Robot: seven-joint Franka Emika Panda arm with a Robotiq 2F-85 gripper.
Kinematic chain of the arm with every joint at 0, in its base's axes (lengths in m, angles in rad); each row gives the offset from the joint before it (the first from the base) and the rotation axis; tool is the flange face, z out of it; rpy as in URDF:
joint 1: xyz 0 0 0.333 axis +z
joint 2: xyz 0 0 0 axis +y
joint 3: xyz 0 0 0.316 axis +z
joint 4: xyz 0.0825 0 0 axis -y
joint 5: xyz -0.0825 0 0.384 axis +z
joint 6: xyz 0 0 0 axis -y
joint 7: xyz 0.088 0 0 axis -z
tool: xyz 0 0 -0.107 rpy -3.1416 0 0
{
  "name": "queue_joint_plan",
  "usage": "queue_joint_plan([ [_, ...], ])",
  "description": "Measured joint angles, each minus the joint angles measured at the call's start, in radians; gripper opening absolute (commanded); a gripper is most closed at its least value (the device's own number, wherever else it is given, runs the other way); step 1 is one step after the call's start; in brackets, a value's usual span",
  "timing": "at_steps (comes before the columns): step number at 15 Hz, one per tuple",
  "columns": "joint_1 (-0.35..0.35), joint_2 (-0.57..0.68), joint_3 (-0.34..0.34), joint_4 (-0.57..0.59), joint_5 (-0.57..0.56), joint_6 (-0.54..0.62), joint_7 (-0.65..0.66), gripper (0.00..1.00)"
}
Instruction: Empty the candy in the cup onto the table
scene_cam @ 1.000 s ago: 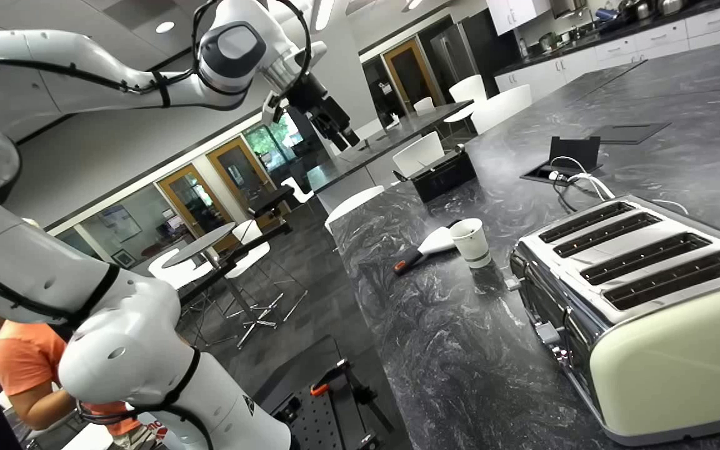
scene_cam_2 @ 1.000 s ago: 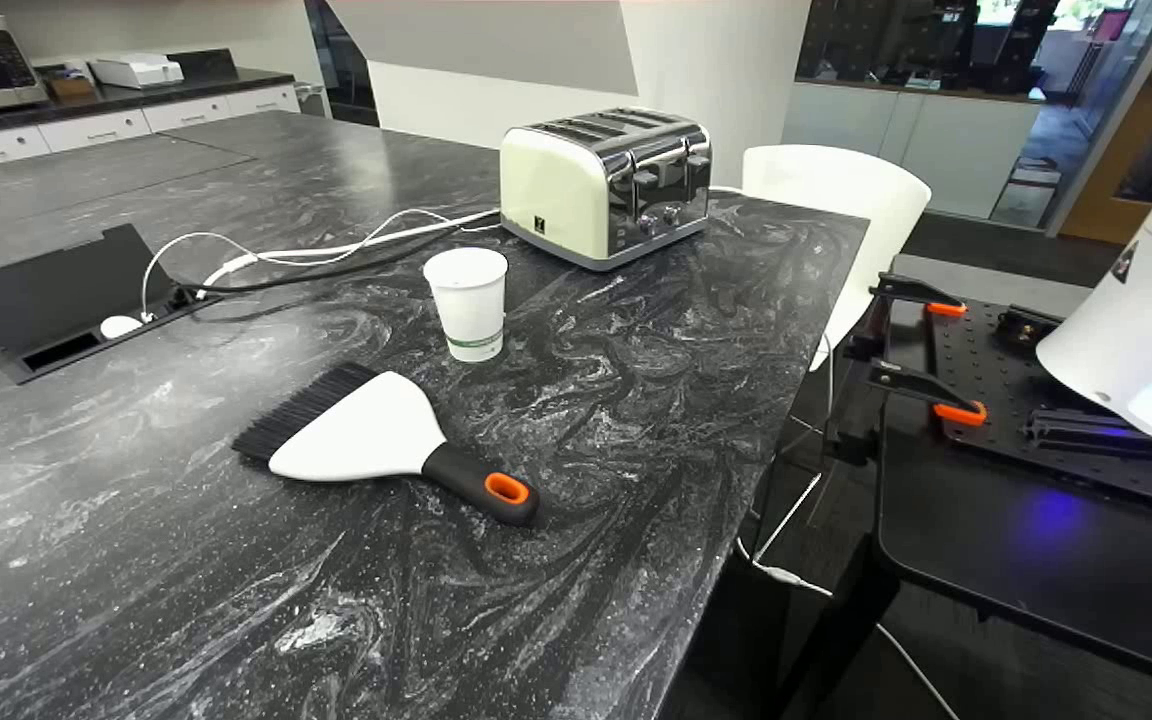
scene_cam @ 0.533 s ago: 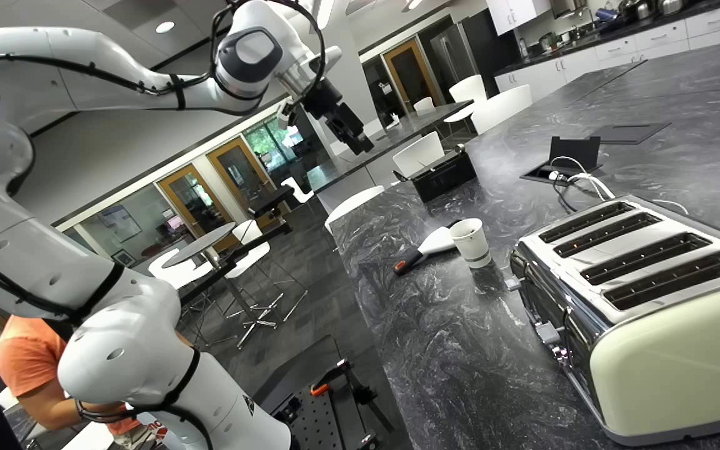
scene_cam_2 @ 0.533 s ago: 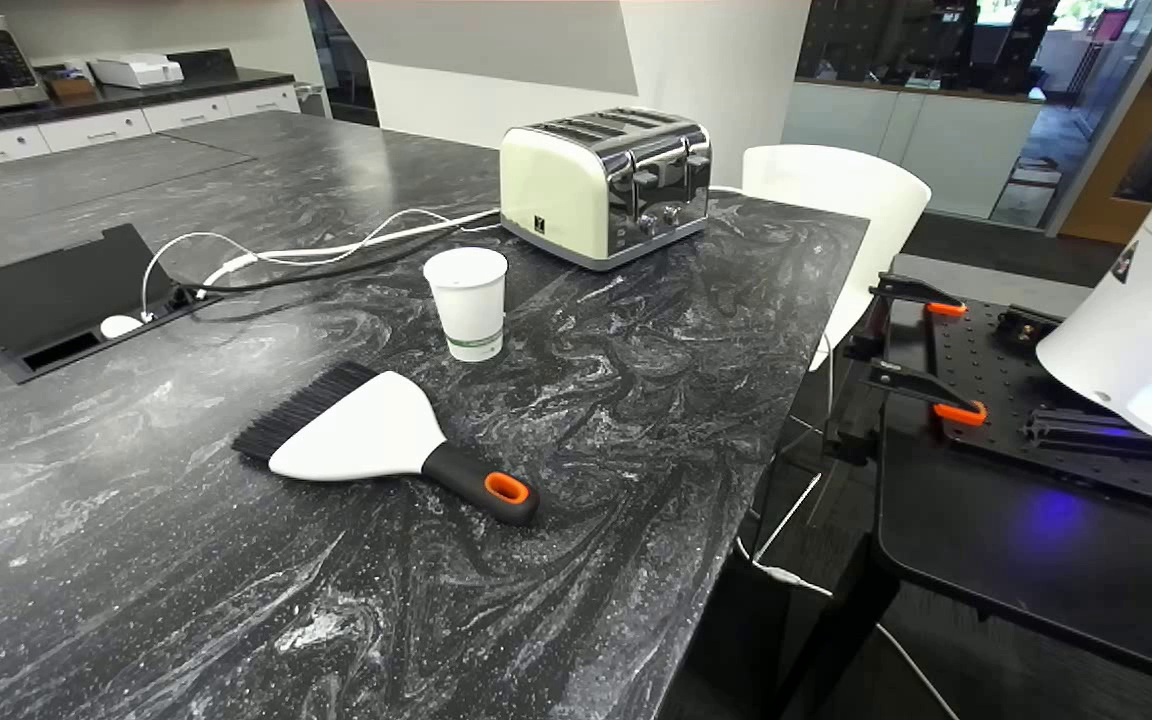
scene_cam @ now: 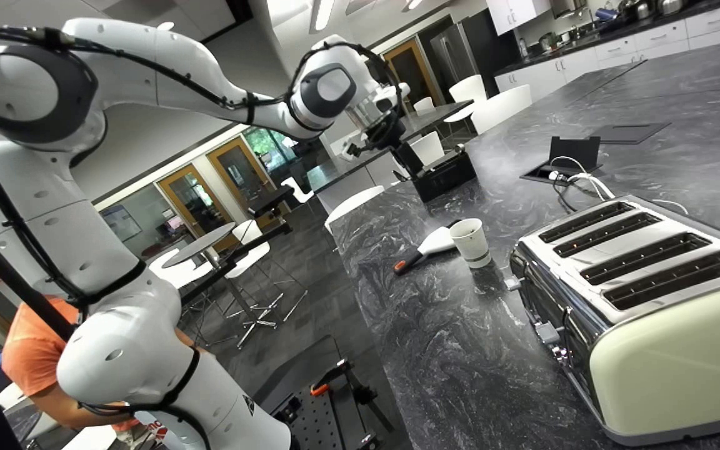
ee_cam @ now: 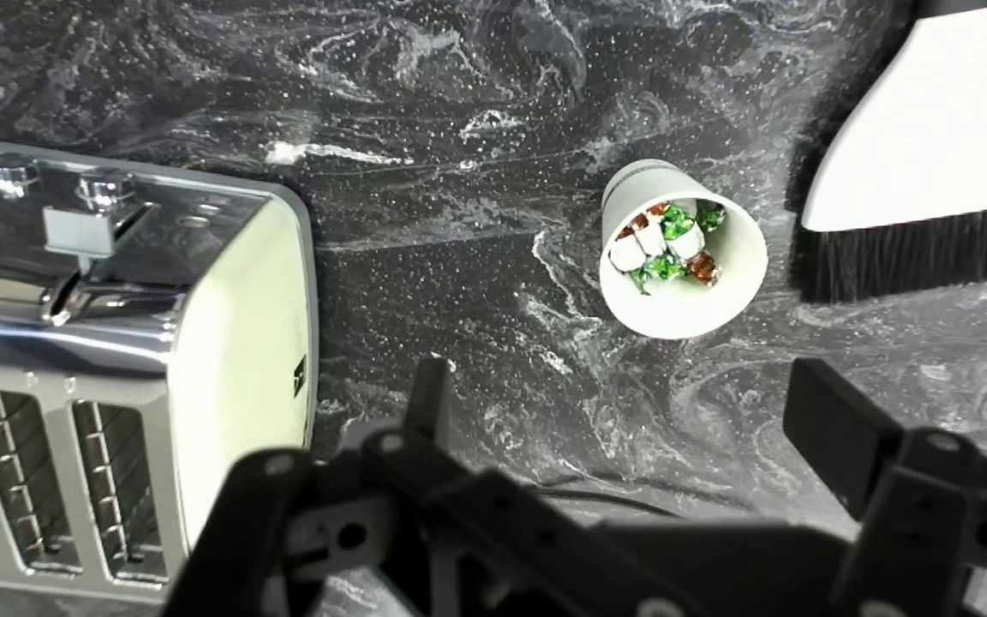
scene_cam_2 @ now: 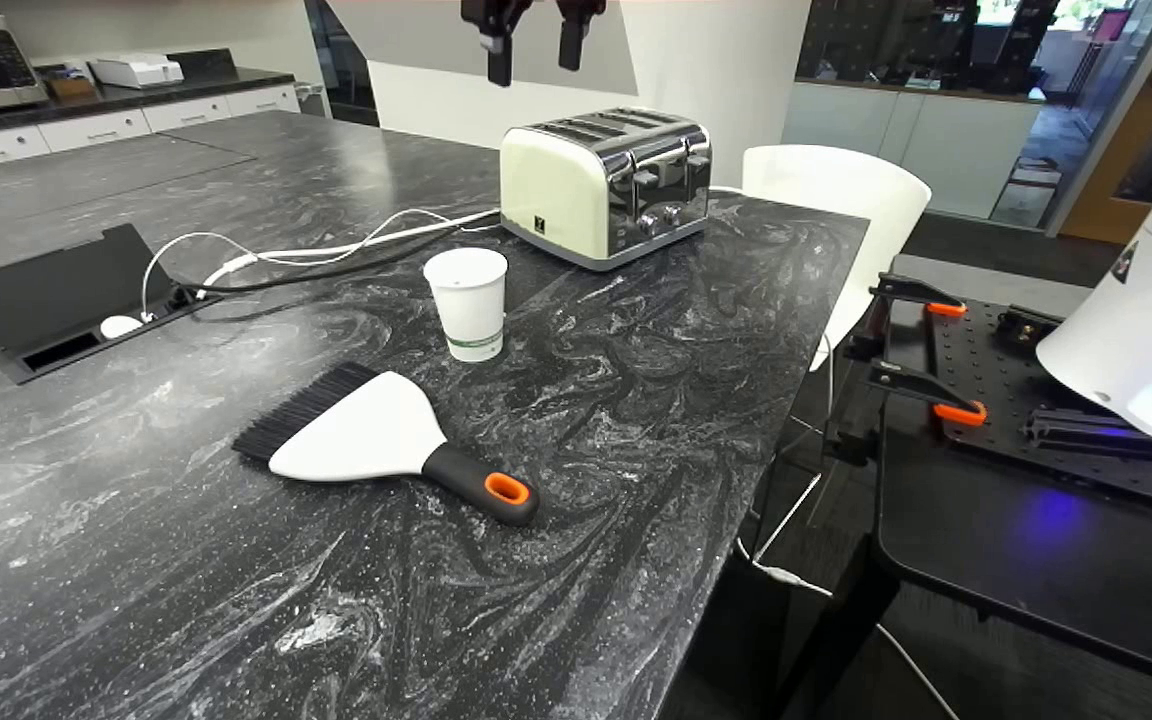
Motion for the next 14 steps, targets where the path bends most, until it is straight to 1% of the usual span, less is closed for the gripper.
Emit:
queue_joint_plan([
  [3, 0.017, 0.109, -0.041, 0.039, 0.002, 0.053, 0.014, 1.0],
  [6, 0.046, 0.191, -0.073, 0.067, 0.016, 0.096, 0.02, 1.0],
  [14, 0.126, 0.333, -0.142, 0.108, 0.02, 0.147, 0.072, 1.0],
])
